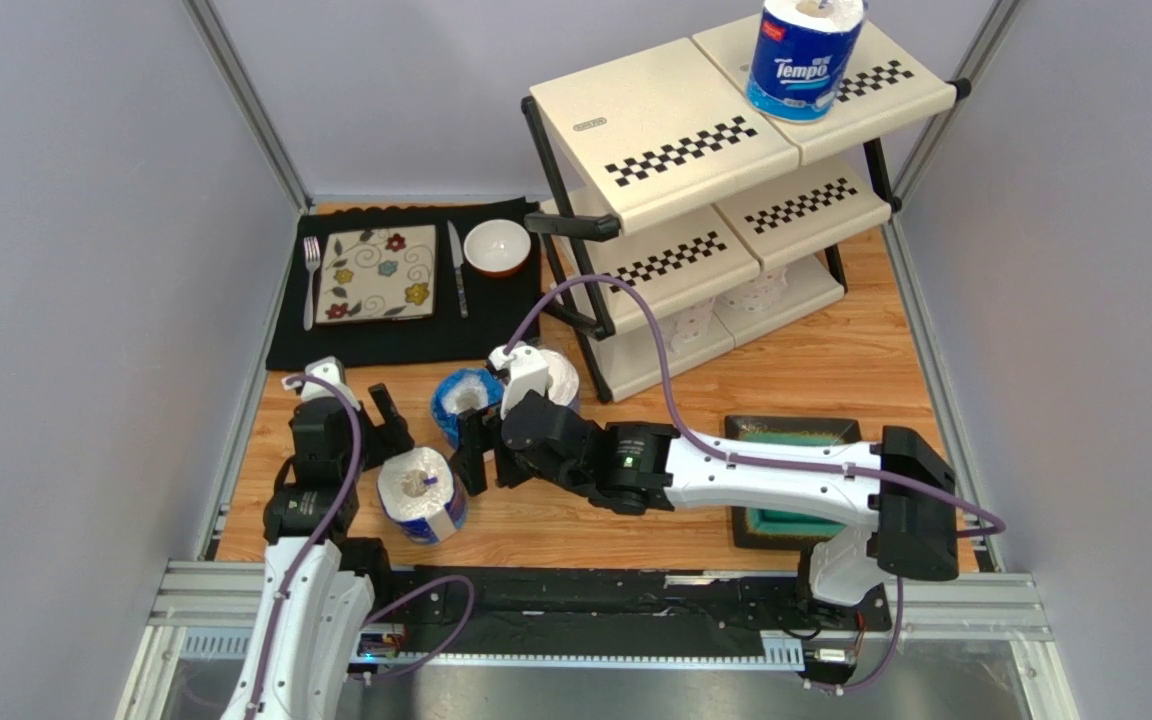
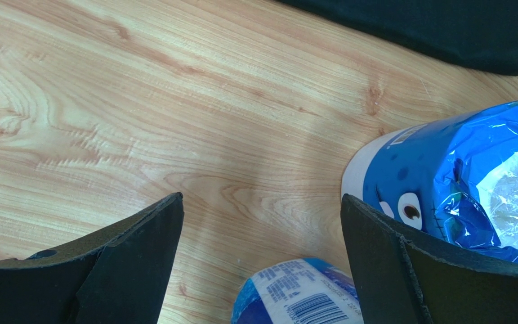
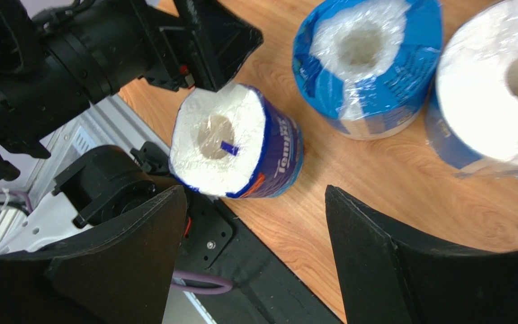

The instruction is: Place and organize the paper towels onto the shelf

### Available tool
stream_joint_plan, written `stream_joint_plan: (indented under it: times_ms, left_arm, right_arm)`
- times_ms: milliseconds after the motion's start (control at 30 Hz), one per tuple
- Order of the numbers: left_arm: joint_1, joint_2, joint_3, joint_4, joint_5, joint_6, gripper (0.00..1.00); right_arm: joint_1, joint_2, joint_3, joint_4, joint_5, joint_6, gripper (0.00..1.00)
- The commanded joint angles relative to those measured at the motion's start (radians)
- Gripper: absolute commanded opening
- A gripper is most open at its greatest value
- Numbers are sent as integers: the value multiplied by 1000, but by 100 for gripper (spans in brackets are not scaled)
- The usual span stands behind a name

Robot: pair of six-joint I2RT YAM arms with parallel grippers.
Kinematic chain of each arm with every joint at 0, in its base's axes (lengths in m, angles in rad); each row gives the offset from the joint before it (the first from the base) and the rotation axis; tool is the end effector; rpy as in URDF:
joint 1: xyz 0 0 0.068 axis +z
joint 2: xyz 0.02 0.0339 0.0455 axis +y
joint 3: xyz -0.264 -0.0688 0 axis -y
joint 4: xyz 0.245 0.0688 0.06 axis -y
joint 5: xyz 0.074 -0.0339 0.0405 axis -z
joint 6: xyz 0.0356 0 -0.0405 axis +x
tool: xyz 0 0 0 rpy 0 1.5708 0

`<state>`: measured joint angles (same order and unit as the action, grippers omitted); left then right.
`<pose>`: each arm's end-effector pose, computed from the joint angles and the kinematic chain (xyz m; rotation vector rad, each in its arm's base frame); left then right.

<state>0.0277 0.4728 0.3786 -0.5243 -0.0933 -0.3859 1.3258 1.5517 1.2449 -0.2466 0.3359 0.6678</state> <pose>0.1236 0.0067 0.2070 -0.5007 2.1299 -0.1005 0.0983 0.3446 0.3041 -0.5129 2.1447 0.8259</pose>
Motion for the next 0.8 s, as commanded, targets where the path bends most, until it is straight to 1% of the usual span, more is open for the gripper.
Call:
stream_joint_plan:
  times_ms: [0,167,333,533,767]
  left_arm:
    - [-2,7,9,-2,-22,-22,95]
    - [-2,20,13,-2,-16,-22,95]
    - [0,20,9,0,-13,-22,95]
    - [-2,21,9,0,-10,-21,96]
    - [-2,20,8,3,3,-18,96]
  right_arm:
    - [4,51,68,-22,-63,32,79]
    - [4,140,117,-60,-159,52,79]
    - [4,197,142,-49,-239,67,79]
    - [3,248,177,-51,-262,69,79]
    - [4,300,241,-72,-232,79,81]
